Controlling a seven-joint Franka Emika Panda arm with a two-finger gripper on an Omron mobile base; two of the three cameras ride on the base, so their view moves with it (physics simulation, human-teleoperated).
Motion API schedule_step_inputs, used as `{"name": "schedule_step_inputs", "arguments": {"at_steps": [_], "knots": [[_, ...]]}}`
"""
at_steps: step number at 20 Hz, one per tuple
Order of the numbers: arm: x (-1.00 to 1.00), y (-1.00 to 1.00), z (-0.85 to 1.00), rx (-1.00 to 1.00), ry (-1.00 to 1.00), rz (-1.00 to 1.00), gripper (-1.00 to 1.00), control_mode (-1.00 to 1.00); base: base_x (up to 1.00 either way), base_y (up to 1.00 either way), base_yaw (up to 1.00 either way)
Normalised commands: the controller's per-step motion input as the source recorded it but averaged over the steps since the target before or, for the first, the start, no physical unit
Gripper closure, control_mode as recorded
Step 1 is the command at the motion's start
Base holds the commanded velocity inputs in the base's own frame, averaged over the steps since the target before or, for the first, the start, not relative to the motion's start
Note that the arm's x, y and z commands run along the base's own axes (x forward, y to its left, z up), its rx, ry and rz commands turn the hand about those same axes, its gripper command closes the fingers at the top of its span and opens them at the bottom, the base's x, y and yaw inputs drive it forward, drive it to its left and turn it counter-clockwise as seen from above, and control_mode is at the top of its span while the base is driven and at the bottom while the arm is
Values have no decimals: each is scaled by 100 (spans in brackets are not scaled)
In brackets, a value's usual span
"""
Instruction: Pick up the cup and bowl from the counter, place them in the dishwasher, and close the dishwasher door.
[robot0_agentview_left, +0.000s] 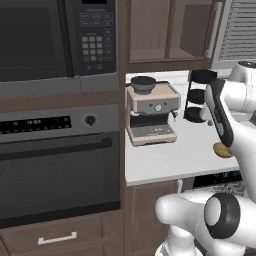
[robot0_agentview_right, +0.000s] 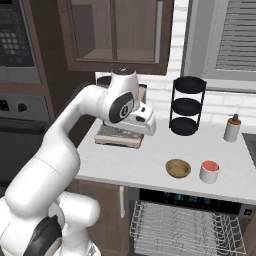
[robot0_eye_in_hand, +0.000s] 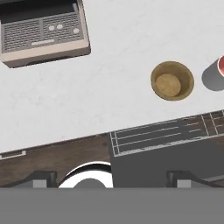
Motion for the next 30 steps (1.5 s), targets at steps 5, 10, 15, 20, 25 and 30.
{"name": "schedule_step_inputs", "arguments": {"at_steps": [5,10,15,20,25,30], "knots": [[0,-18,-26,0,0,-1,-100,-100,0,0,0],[0,-15,-23,0,0,-3,-100,-100,0,0,0],[1,-45,-30,0,2,-4,-100,-100,0,0,0],[2,-47,-25,0,6,-9,-100,-100,0,0,0],[24,-57,-25,1,16,-13,-100,-100,0,0,0],[45,-36,-39,0,15,-7,-100,-100,0,0,0]]}}
